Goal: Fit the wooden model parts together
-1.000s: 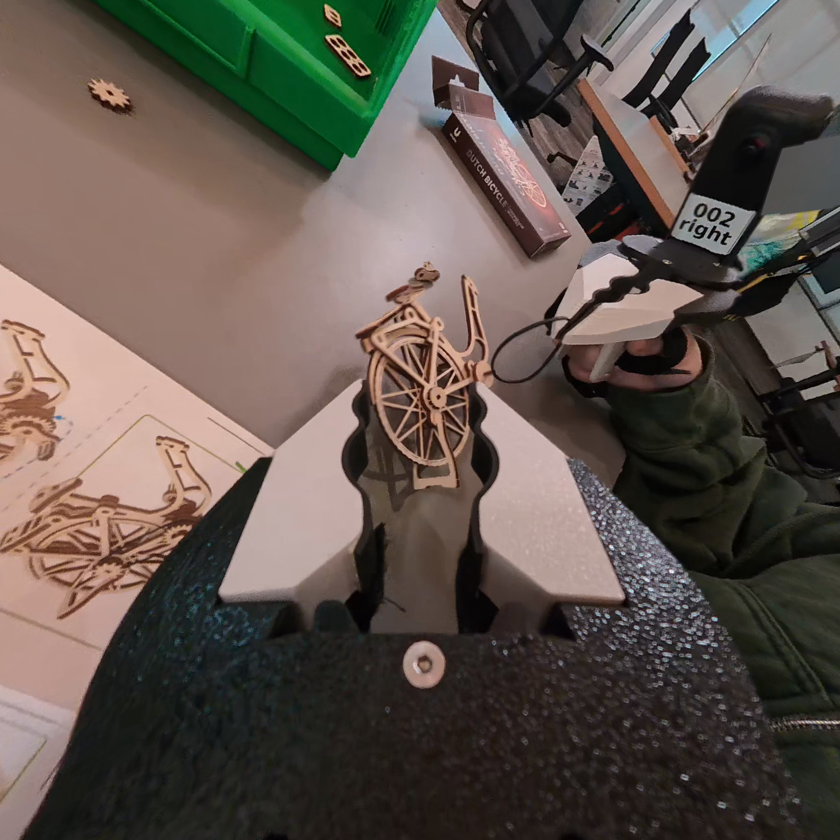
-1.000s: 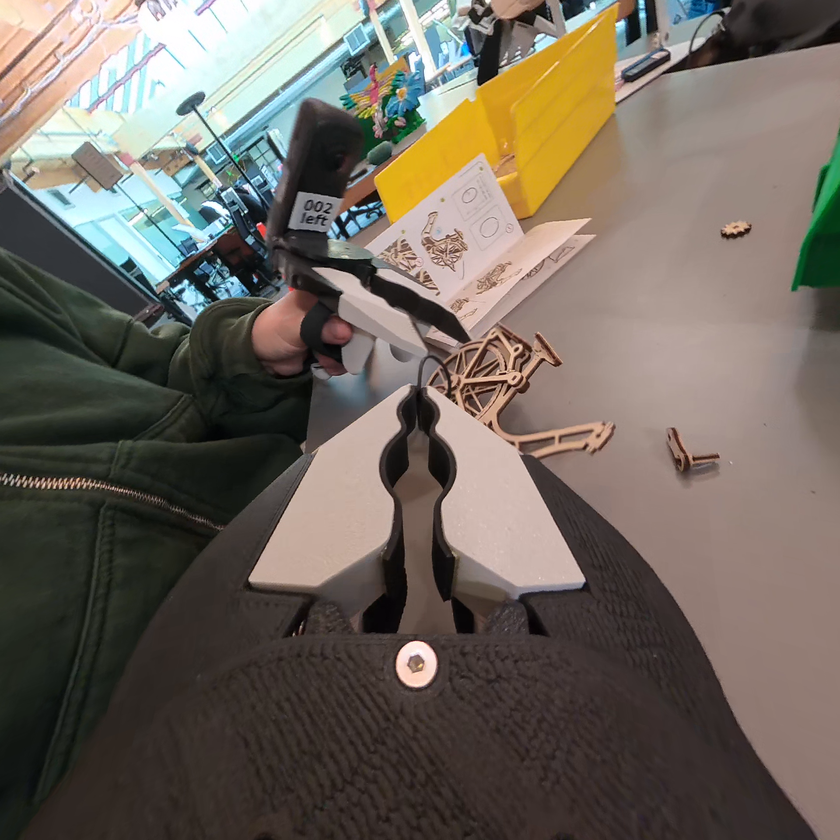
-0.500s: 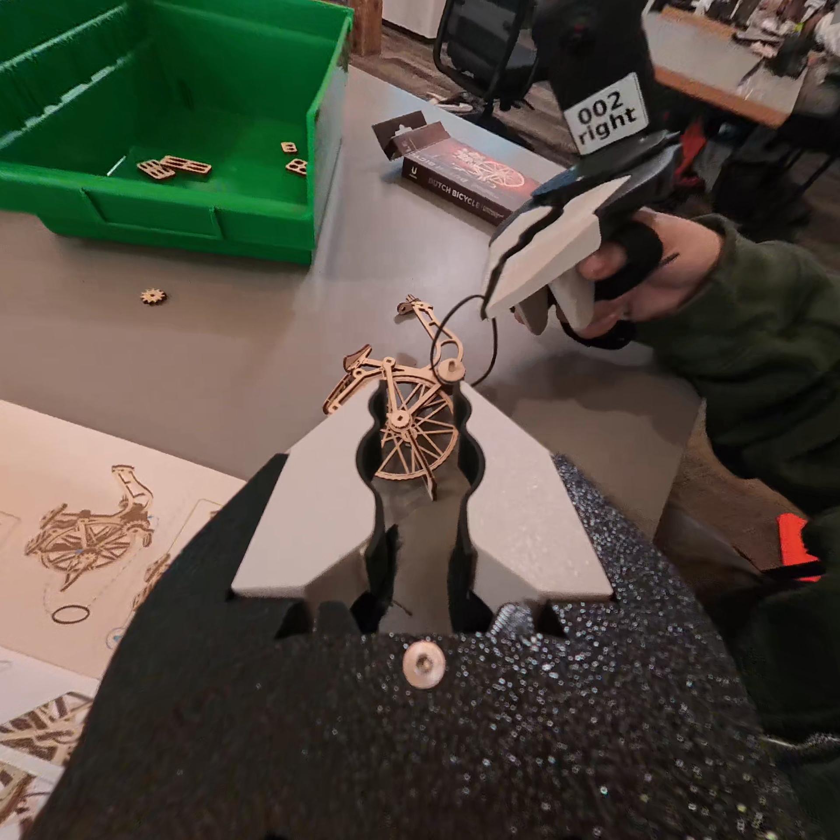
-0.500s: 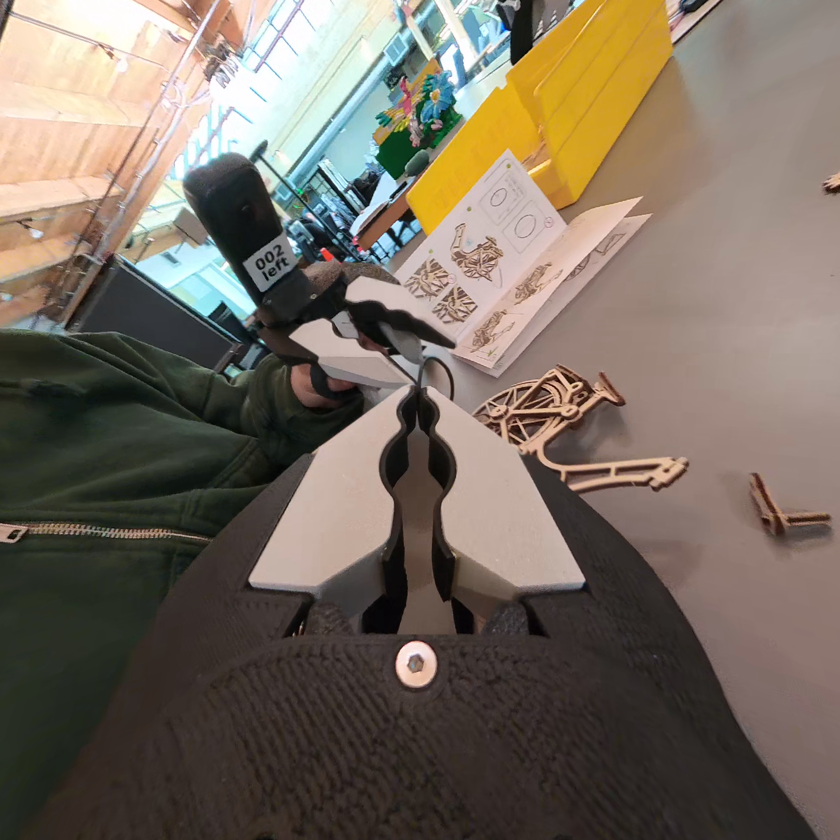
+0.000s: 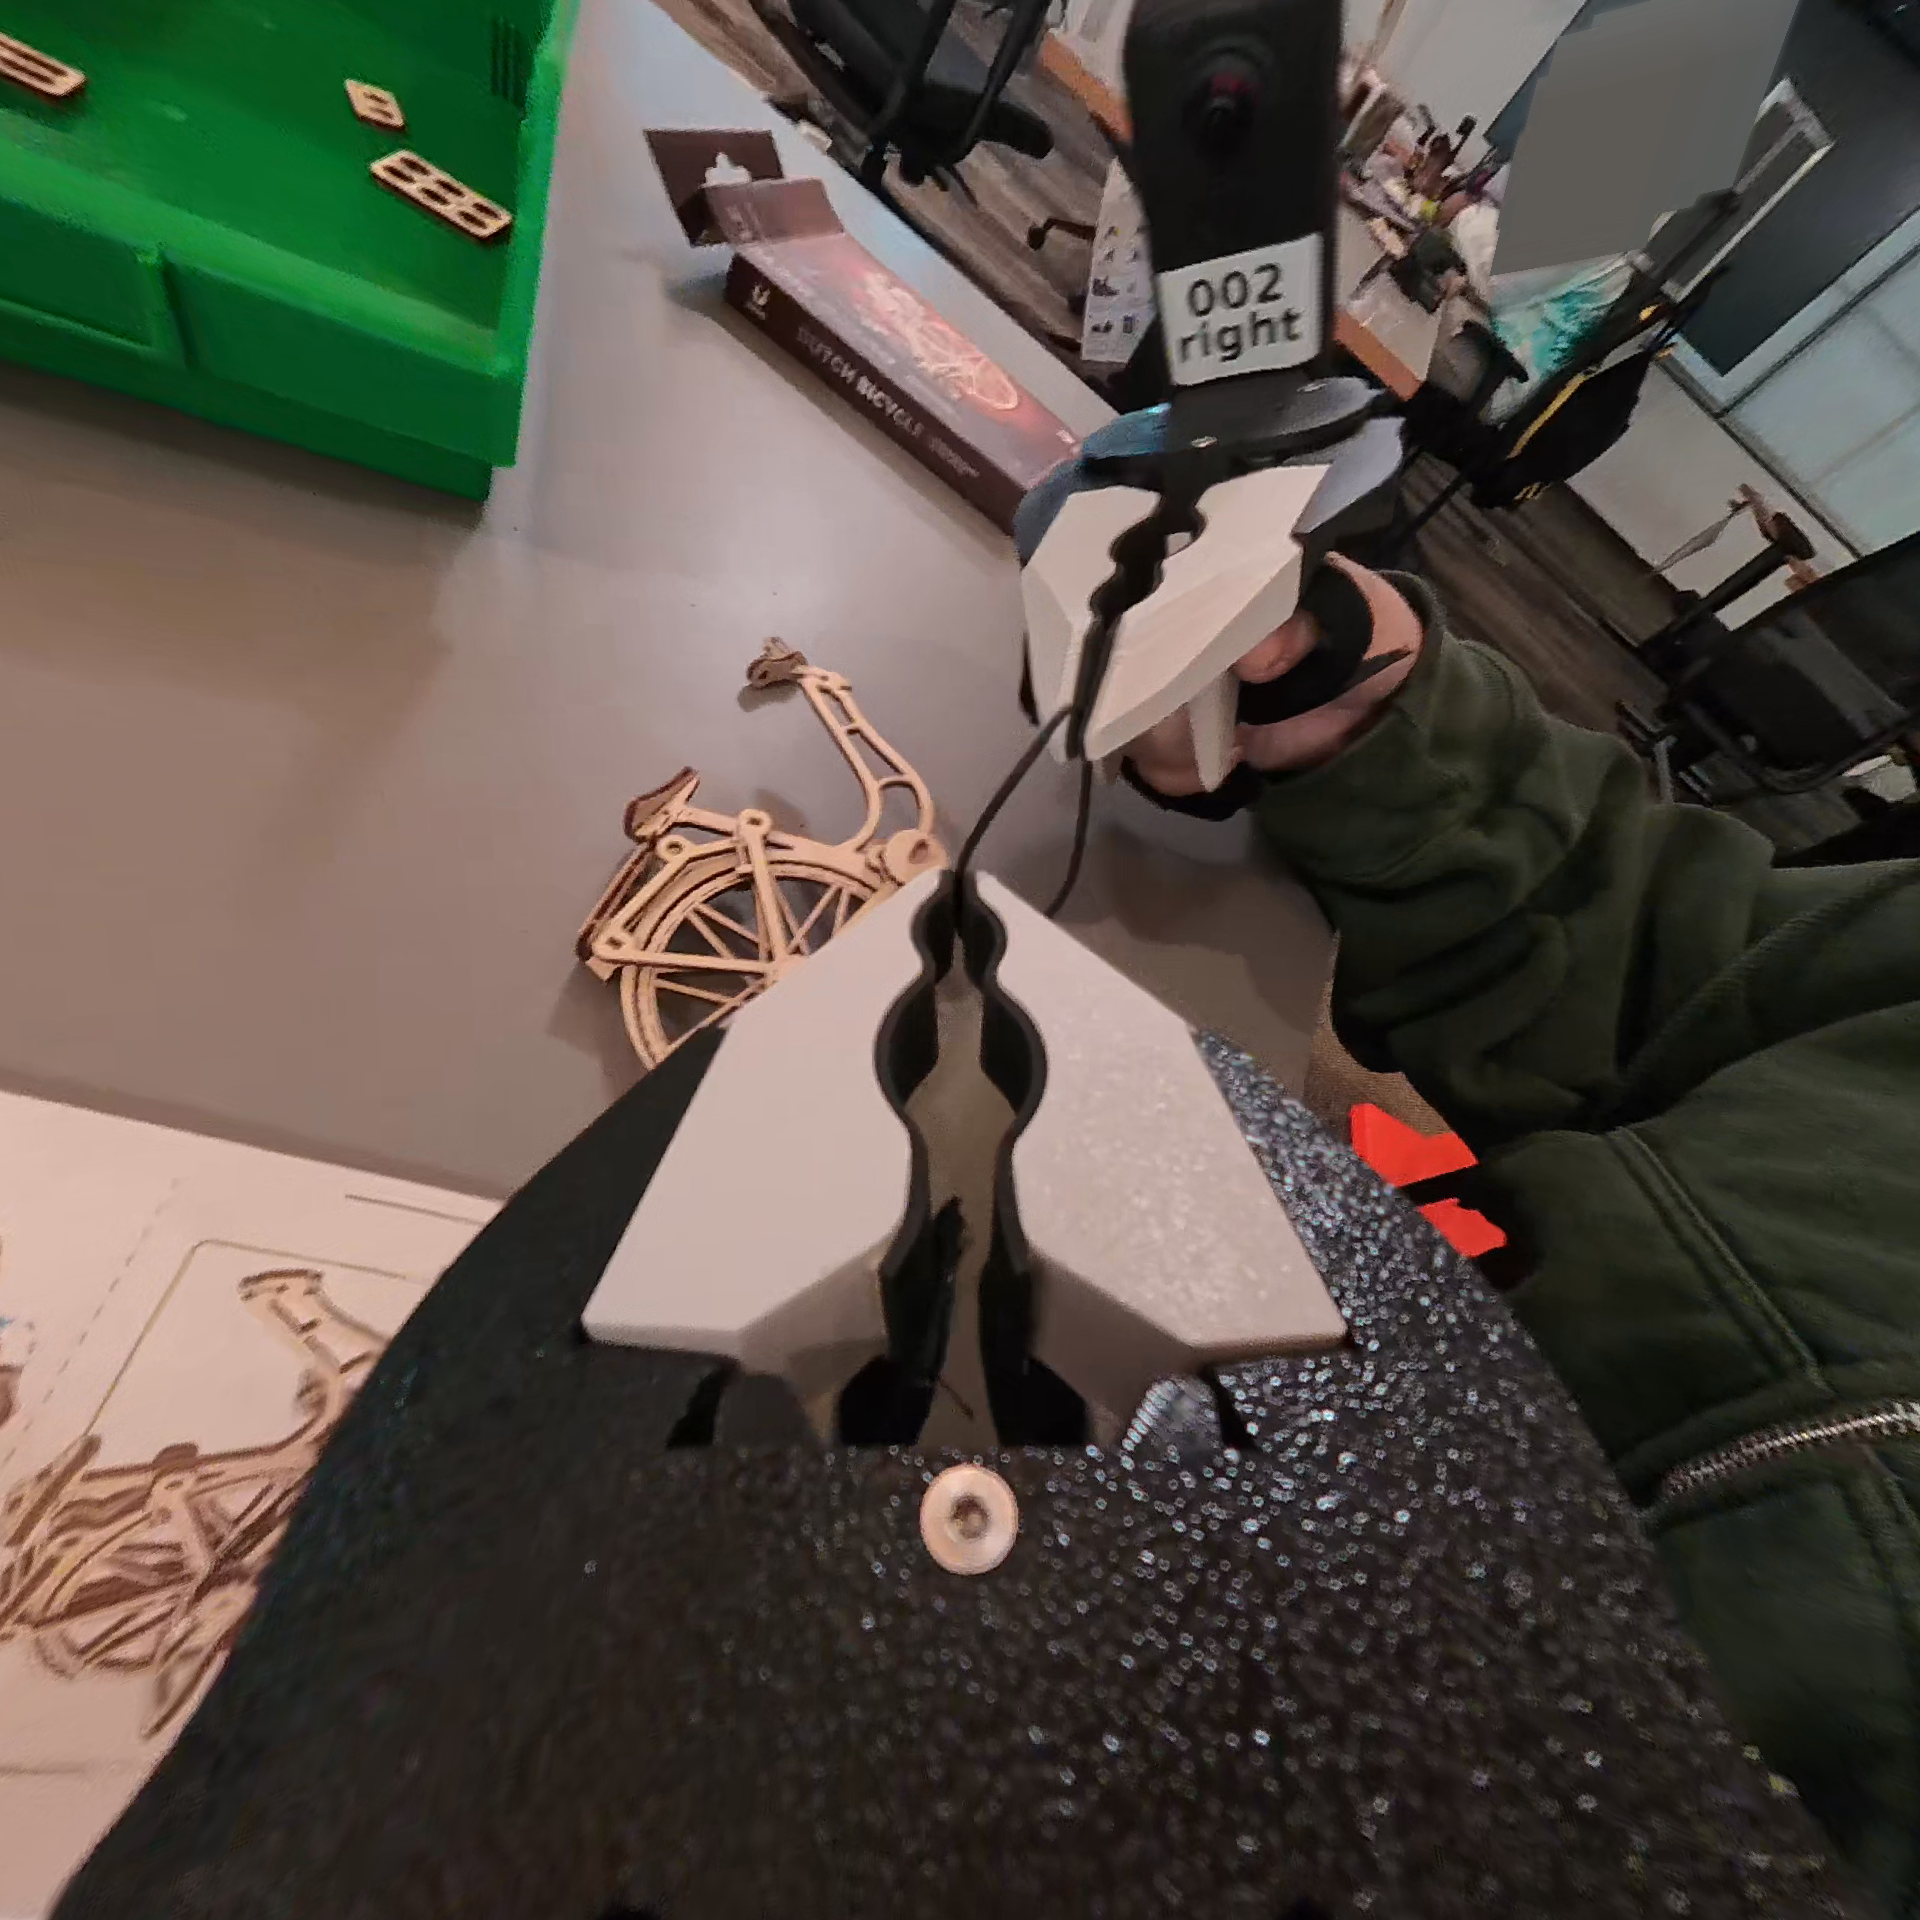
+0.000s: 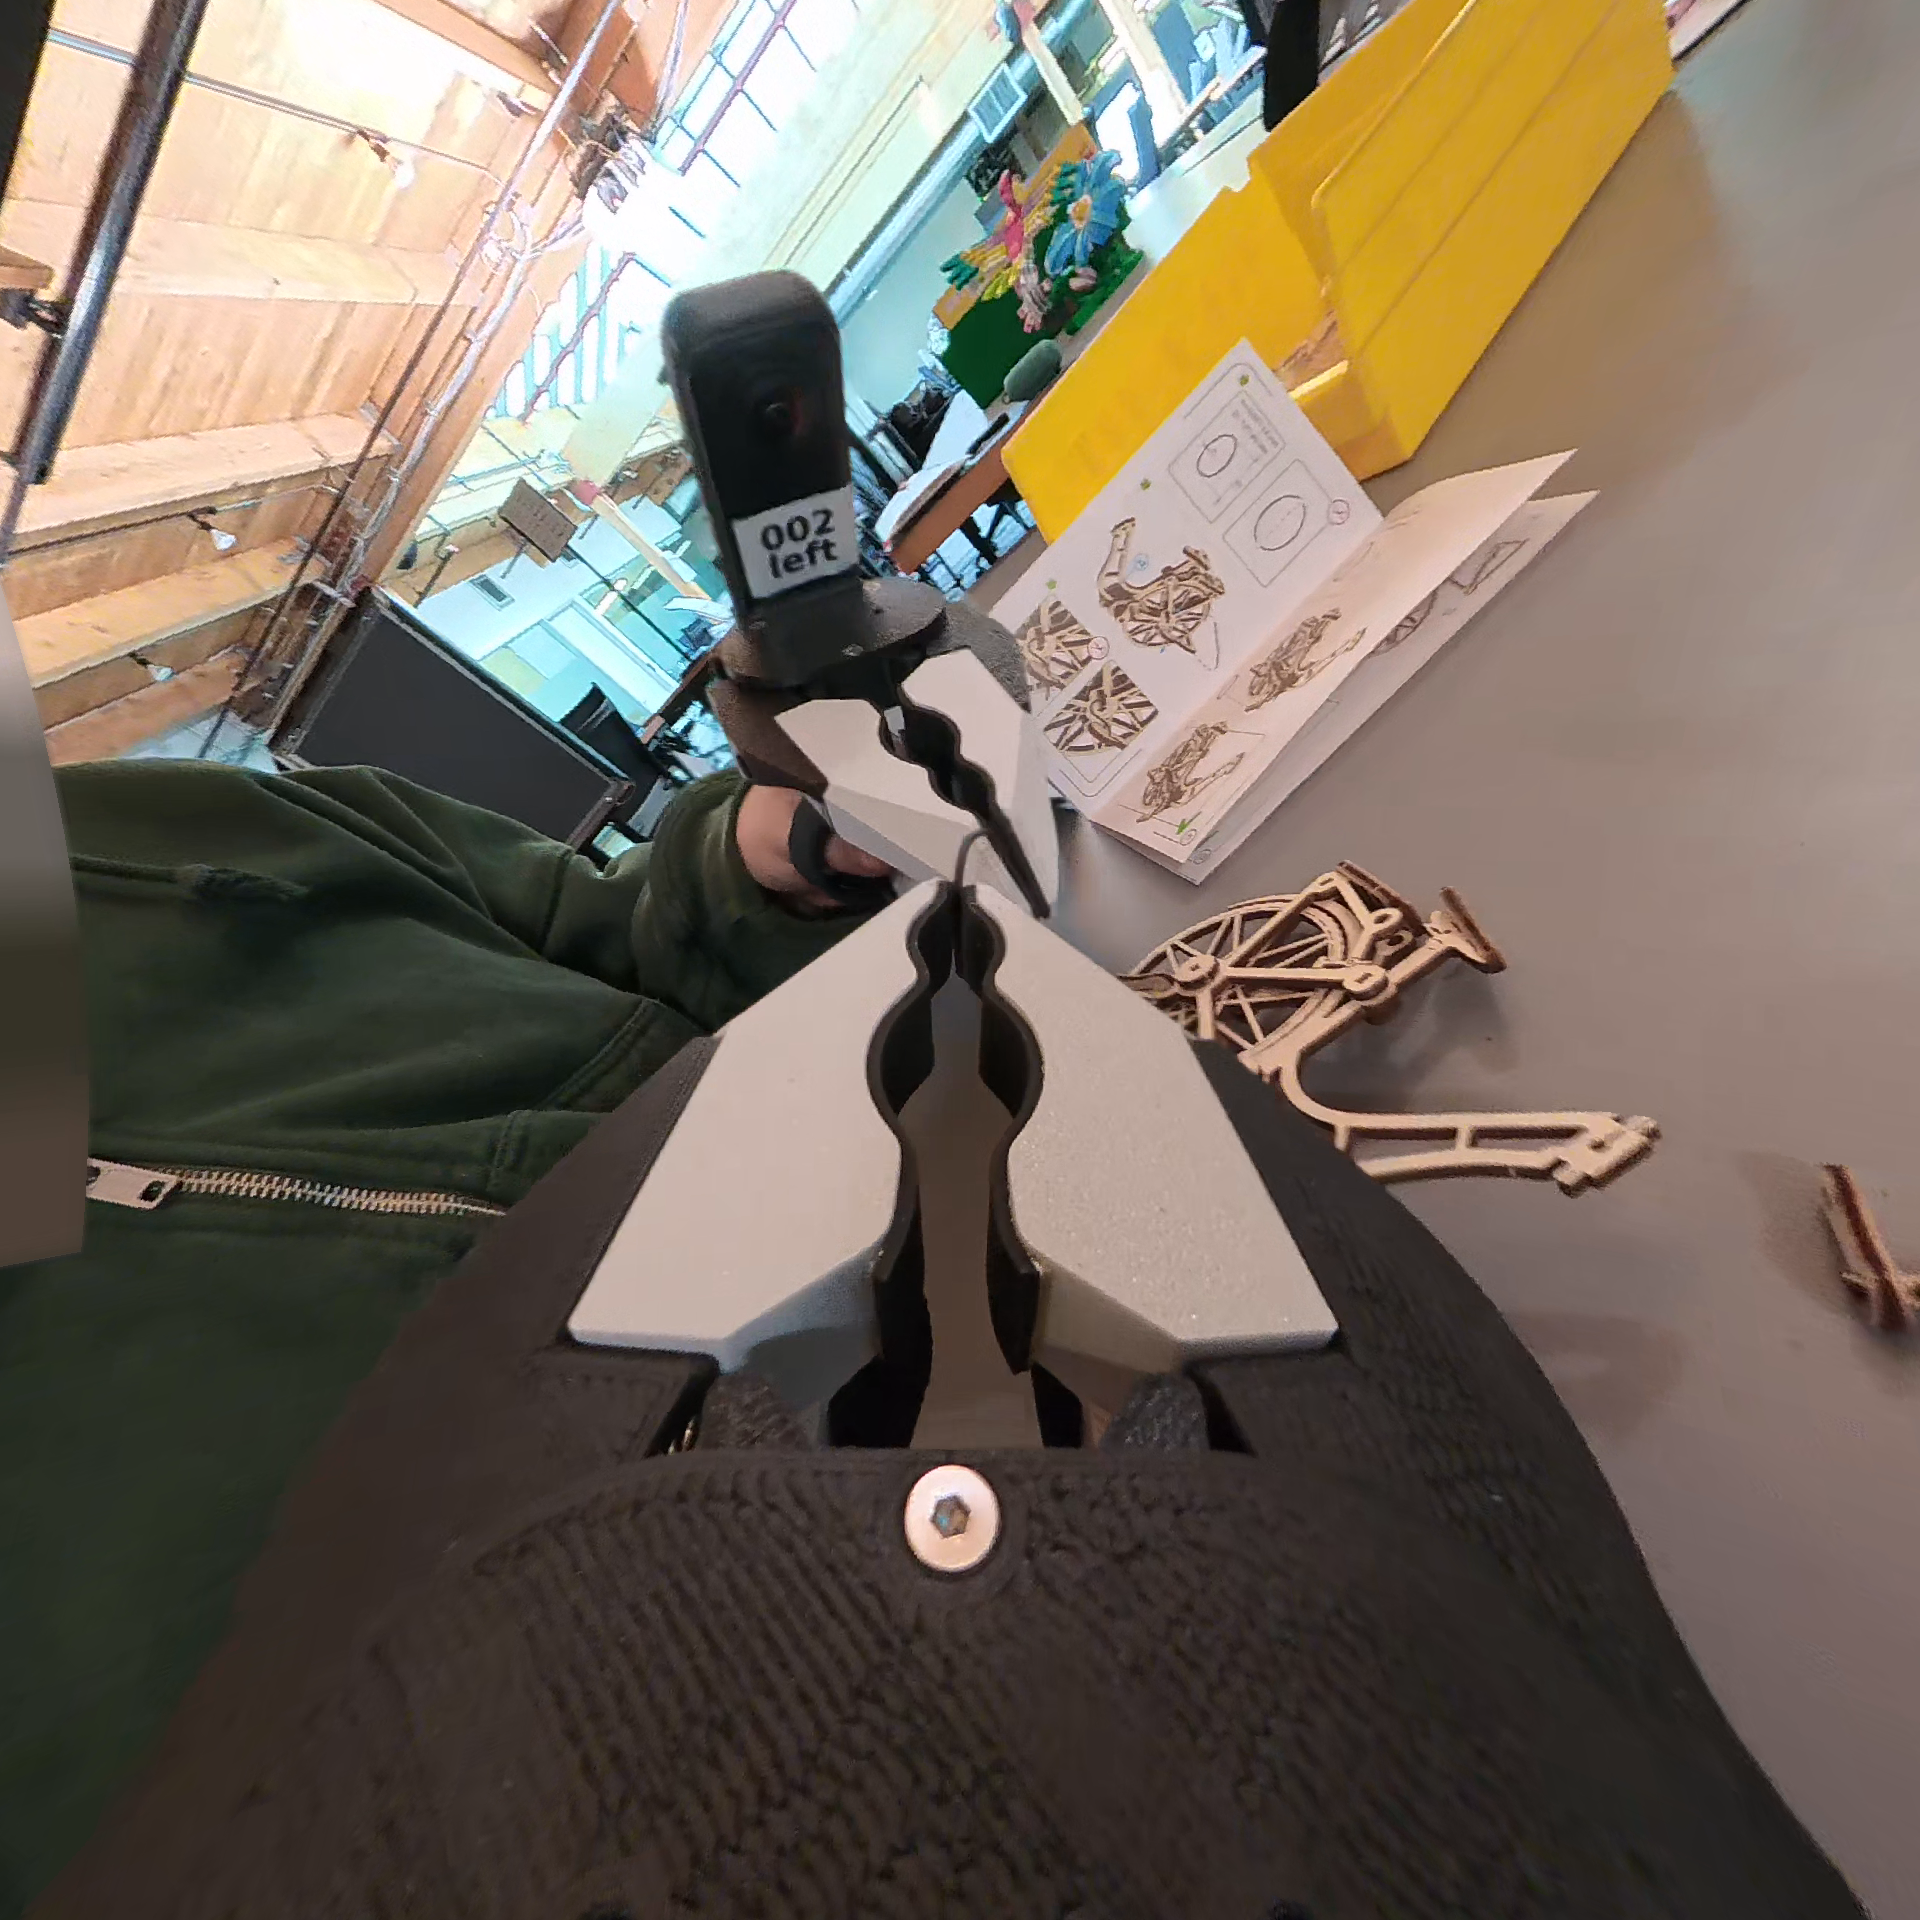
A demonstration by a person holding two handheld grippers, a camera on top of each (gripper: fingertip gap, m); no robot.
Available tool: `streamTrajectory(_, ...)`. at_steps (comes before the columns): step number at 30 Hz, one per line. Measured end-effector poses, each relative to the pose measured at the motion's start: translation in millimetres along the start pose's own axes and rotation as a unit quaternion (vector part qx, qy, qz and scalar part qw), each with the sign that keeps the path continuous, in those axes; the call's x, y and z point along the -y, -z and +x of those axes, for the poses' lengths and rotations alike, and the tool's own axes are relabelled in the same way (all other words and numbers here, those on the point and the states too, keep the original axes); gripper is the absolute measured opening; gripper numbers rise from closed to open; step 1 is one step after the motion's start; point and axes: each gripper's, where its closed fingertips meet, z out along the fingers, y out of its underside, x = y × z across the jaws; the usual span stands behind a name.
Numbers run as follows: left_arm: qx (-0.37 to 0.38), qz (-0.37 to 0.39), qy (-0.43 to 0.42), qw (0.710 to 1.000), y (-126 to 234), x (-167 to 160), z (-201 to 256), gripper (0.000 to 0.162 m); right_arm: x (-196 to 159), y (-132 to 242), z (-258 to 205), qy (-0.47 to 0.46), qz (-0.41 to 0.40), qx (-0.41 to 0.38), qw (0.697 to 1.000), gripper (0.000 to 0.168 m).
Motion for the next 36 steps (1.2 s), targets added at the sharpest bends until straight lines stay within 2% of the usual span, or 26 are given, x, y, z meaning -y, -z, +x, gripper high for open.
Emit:
streamTrajectory(4,0.023,-0.025,0.022,0.999,7.4,2.5,-10.7,0.0,-4.2,11.0,18.7,0.02,-0.024,-0.076,0.997,0.0)
streamTrajectory(10,0.05,-0.119,0.034,0.991,4.1,-11.2,-18.3,0.0,-18.3,16.0,31.1,0.047,-0.084,-0.152,0.984,0.0)
streamTrajectory(22,0.068,-0.236,0.075,0.967,-2.4,-32.6,-38.1,0.0,-33.6,8.6,18.3,0.053,-0.119,-0.15,0.98,0.0)
streamTrajectory(36,0.059,-0.25,0.083,0.963,-3.5,-28.2,-31.1,0.0,-30.0,29.7,38.2,0.027,-0.092,-0.177,0.979,0.0)
